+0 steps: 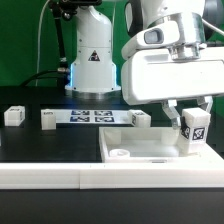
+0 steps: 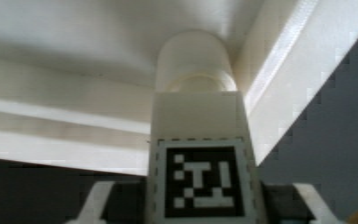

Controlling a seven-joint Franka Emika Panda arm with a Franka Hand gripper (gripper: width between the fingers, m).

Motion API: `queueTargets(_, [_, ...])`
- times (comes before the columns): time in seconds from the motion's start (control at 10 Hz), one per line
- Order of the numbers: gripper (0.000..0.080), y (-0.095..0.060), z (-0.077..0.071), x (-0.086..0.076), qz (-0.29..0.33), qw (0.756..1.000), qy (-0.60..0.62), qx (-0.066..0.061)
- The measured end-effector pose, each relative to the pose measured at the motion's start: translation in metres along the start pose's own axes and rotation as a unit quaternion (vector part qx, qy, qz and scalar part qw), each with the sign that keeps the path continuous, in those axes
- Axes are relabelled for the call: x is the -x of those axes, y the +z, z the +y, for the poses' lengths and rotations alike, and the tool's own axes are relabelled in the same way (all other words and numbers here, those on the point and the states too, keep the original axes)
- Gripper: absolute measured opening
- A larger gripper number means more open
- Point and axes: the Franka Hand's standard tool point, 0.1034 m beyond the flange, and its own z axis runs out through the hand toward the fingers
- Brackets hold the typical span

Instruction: Assemble one leg

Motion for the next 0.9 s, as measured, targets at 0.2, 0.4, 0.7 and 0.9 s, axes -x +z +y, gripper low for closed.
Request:
queueTargets(0.2, [0.0502,0.0,0.0,0.0,0.0,1.0,0.0,0.0])
queueTargets(0.4, [0.0625,0.0,0.0,0.0,0.0,1.0,0.0,0.0])
queueTargets(0.7, [0.0649,-0.001,0.0,0.0,-0.003,1.0,0.0,0.0])
queueTargets(0.9, [0.0648,-0.01,0.002,-0.006,-0.007,1.0,0.0,-0.001])
